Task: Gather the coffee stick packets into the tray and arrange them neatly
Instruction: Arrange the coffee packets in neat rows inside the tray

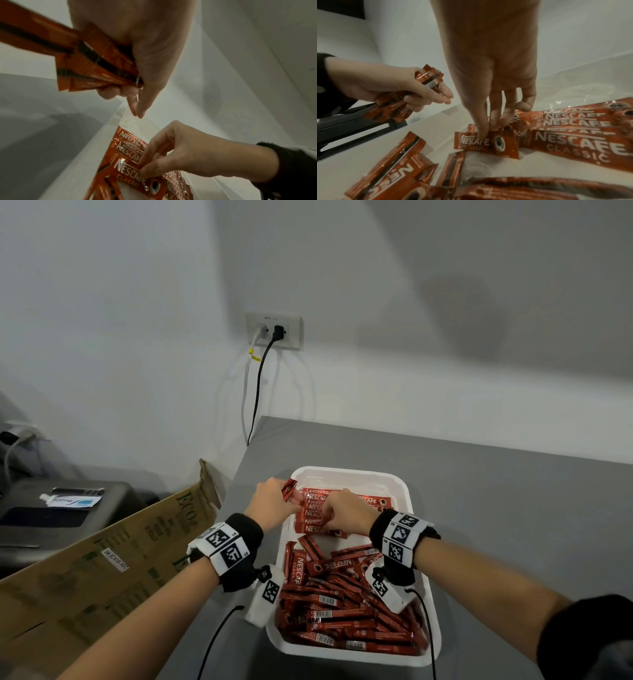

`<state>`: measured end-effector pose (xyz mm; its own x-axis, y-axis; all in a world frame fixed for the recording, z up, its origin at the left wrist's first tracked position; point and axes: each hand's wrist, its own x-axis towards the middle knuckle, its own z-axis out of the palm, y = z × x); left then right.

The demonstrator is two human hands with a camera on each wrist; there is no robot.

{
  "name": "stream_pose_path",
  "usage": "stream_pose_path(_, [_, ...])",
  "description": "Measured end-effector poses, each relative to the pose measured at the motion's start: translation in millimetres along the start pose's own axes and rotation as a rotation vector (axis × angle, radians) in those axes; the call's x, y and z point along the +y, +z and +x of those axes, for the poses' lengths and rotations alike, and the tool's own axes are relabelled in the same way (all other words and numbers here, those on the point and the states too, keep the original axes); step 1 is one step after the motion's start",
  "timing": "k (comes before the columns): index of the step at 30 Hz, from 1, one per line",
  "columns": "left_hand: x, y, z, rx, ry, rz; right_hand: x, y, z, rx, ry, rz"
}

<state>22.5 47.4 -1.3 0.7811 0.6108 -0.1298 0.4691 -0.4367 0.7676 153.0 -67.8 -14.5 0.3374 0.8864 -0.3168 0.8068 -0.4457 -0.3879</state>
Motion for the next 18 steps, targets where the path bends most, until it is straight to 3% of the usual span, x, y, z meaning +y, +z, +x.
stream_pose_path(18, [1.2,7.7,1.2,0.009,0.030,0.005,-1.5,3.4,-1.3,0.061,-0.027,-0.079])
